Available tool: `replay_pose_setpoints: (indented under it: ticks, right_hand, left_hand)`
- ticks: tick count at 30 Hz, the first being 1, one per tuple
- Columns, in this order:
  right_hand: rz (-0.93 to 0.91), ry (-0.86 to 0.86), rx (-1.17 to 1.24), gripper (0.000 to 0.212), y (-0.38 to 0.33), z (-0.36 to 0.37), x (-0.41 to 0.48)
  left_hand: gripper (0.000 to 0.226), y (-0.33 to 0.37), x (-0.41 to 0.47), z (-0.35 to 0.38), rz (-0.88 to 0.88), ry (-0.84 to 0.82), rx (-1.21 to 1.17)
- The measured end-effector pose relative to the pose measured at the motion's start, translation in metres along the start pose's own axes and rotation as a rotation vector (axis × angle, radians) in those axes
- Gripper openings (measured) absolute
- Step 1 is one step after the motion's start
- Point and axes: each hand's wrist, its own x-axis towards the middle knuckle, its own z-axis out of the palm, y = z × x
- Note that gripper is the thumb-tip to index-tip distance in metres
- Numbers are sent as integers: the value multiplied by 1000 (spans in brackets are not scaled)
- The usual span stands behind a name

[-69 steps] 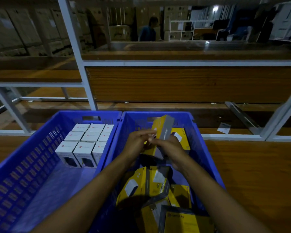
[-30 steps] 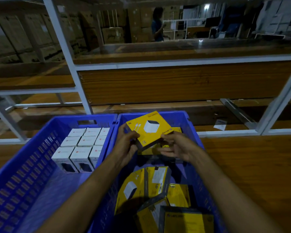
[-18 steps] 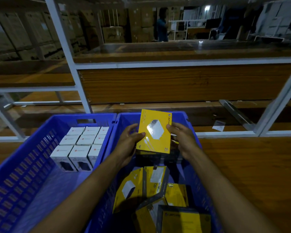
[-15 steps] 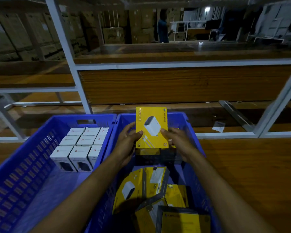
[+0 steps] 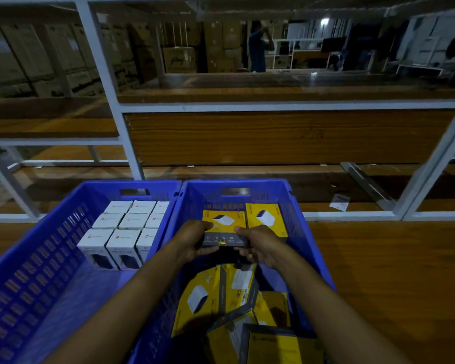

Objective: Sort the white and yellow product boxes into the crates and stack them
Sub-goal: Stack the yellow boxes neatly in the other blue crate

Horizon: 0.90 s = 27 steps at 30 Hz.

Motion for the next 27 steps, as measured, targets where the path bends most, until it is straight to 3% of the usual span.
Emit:
replay_pose_setpoints:
  ticks: [6,9,10,12,13,14,16,20,27]
  right_hand:
    - [55,89,320,22,10,10,10]
    - [41,192,489,6,16,20,14]
    - [49,214,519,15,19,24,17]
    - [59,215,557,19,26,28,22]
    - [60,220,571,21,28,29,23]
    - [61,232,576,24,31,28,26]
    - [69,267,589,24,33,23,29]
    - [104,334,617,12,33,16,38]
    - [102,326,632,15,38,13,43]
  left_hand:
    - [5,-4,15,-3,152,13,203]
    - [31,-4,29,-2,249,16,409]
    - [36,-6,35,-1,255,26,494]
    - [19,-11,40,6,213,21,671]
    - [24,-17,48,8,203,3,756]
    - [54,-23,59,9,222,-9,841]
    - [81,-35,75,9,294,28,994]
    - [81,-47,87,10,410,165,1129]
    - [65,-45,82,13,425,217,1231]
